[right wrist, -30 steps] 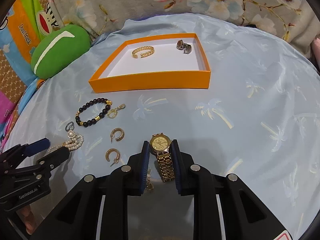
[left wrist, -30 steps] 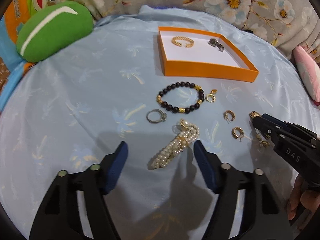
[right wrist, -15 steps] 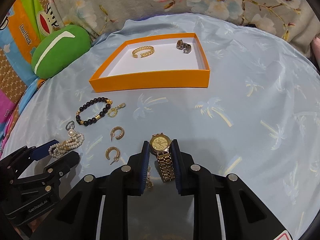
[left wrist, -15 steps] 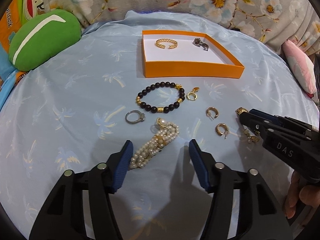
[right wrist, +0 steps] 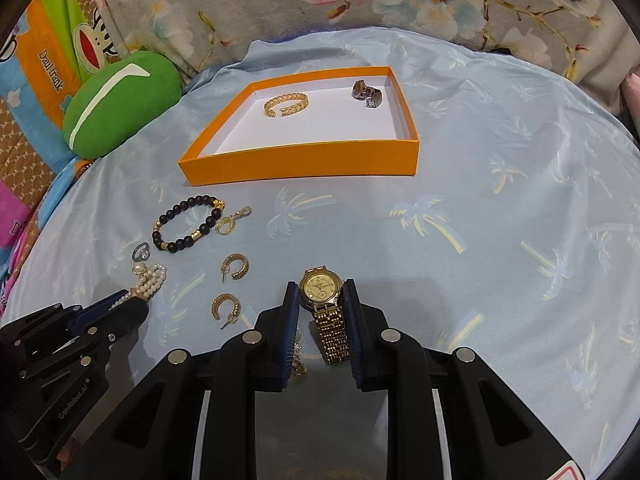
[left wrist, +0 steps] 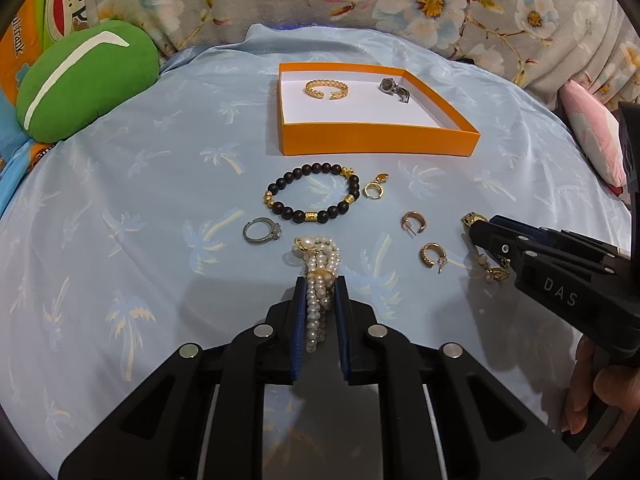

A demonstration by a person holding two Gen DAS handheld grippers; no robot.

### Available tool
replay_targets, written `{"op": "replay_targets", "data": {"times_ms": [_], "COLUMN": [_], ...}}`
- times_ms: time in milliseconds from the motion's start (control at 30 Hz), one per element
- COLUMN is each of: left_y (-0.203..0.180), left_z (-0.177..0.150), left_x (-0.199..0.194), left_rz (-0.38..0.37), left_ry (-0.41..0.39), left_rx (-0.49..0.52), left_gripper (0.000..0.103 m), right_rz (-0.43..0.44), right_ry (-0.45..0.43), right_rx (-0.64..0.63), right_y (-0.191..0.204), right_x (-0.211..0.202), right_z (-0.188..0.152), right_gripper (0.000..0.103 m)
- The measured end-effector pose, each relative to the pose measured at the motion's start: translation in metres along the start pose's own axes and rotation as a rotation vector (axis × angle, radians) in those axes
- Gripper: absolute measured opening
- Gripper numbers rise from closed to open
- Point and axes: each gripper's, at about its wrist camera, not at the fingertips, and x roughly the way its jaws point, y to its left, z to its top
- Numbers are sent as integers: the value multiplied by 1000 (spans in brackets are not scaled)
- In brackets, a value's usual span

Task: Organize jewelry
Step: 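Close the left gripper on the pearl bracelet while the right holds the gold watch, then lift and carry the pearl bracelet and gold watch toward the orange box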

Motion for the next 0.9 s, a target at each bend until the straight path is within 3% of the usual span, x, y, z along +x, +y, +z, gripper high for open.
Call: {"op": "replay_targets", "data": {"times_ms": [500,733,767,800,900], "left_y": [-8,-4,-3,-2,-3], "left_z": [16,46,53,60,80], "left_x": [-20,-27,-26,-25,-19], "left_rz": [-40,-39,-40,-43,-30], "left_ry": [-23,-68,-77,-85,-113], "left_rx": [-25,-39,-42,-41,-19], "left_gripper": [12,12,12,12,13], "right_rz": [9,48,52,51,59], "right_ry": [-54,-120,-129,-136,-152], "right_rx": [31,74,76,74,78], "right_y": [-7,-16,-17,-18,-21], "right_x": [-25,-45,-46,-46,-43], "right_z": [1,35,41,50,72], "right_gripper": [20,20,16,3,0]}}
